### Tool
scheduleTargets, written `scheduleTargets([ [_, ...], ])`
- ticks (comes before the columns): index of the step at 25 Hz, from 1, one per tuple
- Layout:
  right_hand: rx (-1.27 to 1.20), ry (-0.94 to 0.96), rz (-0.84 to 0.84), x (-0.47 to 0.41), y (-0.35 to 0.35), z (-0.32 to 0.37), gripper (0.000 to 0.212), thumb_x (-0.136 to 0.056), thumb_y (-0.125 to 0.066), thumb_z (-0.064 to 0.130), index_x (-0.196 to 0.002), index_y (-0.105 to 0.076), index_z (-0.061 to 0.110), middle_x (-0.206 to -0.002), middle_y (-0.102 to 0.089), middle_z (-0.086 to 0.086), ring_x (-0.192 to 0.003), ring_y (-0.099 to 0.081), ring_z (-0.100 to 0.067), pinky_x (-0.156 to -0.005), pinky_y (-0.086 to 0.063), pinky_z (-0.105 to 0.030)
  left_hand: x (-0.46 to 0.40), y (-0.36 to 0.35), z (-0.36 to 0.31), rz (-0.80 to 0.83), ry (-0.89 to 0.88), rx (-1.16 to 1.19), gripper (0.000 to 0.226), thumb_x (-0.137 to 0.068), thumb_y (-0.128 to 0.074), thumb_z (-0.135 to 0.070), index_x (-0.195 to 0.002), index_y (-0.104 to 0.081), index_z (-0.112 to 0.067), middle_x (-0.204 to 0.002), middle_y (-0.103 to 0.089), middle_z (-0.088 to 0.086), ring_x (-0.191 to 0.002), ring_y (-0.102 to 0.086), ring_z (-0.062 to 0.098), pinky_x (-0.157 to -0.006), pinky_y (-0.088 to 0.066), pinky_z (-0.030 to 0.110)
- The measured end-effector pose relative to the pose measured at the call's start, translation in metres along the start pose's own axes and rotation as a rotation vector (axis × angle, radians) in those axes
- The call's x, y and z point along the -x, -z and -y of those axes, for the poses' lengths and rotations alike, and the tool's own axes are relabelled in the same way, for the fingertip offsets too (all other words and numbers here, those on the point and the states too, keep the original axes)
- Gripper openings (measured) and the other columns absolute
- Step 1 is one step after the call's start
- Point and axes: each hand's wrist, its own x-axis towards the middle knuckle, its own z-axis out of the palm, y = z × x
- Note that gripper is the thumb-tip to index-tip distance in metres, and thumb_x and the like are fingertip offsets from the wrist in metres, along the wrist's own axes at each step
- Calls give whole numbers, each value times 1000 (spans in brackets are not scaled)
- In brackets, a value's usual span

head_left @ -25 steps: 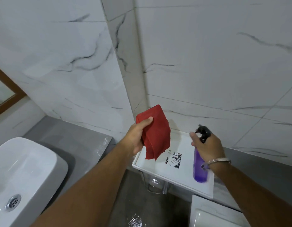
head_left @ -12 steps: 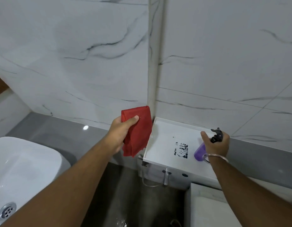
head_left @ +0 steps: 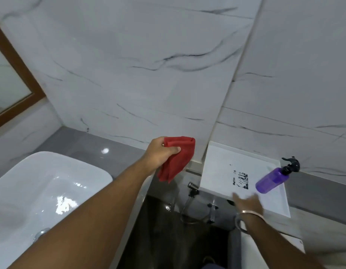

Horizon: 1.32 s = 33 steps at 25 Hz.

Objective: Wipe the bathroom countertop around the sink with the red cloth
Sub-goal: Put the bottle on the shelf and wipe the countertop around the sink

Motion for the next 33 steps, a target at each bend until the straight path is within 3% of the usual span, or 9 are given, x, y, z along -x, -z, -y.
scheduleTargets([
  [2,94,352,348,32,-34,39,74,-77,-76,37,-138,-44,9,-137,-55,-9,-121,-54,-27,-98,-43,-35,1,14,2,59,14,-105,21,-84,-75,-15,-102,-66,-18,-101,-73,6,-89,-72,21,-64,-61,27],
  [5,-7,641,744,54,-65,109,102,-65,-87,39,-148,-28,27,-139,-40,16,-126,-41,-7,-103,-39,-32,1,43,3,236,79,-183,20,-86,-74,-19,-104,-66,-19,-104,-73,10,-95,-72,26,-71,-62,36],
  [8,-23,724,990,48,-96,149,55,-69,-87,29,-117,-59,31,-117,-68,7,-109,-64,-15,-91,-55,-33,-5,90,16,274,92,-146,22,-85,-76,-21,-105,-68,-18,-100,-74,7,-92,-72,22,-77,-60,35],
  [11,118,915,848,35,-129,169,19,-80,-78,28,-96,-69,22,-91,-73,1,-82,-70,-16,-76,-58,-39,-17,144,36,126,12,-428,9,-84,-77,-19,-92,-74,-19,-90,-73,-5,-84,-67,10,-80,-54,30],
  [17,459,1428,492,6,-197,222,27,-83,-61,31,-107,-69,21,-81,-72,-6,-72,-66,-28,-63,-51,-34,-86,175,79,-157,26,-1255,22,-92,-63,-25,-112,-68,-33,-113,-67,-2,-103,-61,22,-86,-53,41],
  [19,703,1482,359,-3,-223,226,34,-85,-57,34,-117,-60,21,-91,-70,-9,-81,-66,-34,-67,-53,-41,-99,178,98,-194,134,-1237,39,-94,-62,-18,-130,-59,-32,-127,-64,3,-112,-61,28,-94,-52,42],
  [23,1097,1593,501,-10,-266,197,41,-91,-50,47,-121,-54,19,-110,-60,-13,-97,-59,-36,-77,-49,-42,-75,201,115,-329,211,-1137,46,-95,-55,-34,-140,-48,-28,-136,-62,7,-122,-57,32,-111,-36,49],
  [30,919,1843,484,-41,-301,198,76,-79,-73,27,-142,-41,-1,-148,-40,-26,-135,-40,-43,-108,-38,-54,-24,219,137,-392,97,-1234,51,-102,-26,-44,-143,-47,-22,-150,-49,7,-144,-32,31,-121,-11,50],
  [33,843,1635,483,-19,-321,192,71,-87,-58,24,-148,-30,3,-155,-28,-24,-143,-27,-41,-116,-25,-51,-31,215,141,-477,98,-1209,55,-101,-20,-45,-141,-50,-24,-149,-50,6,-145,-30,33,-120,-13,49],
])
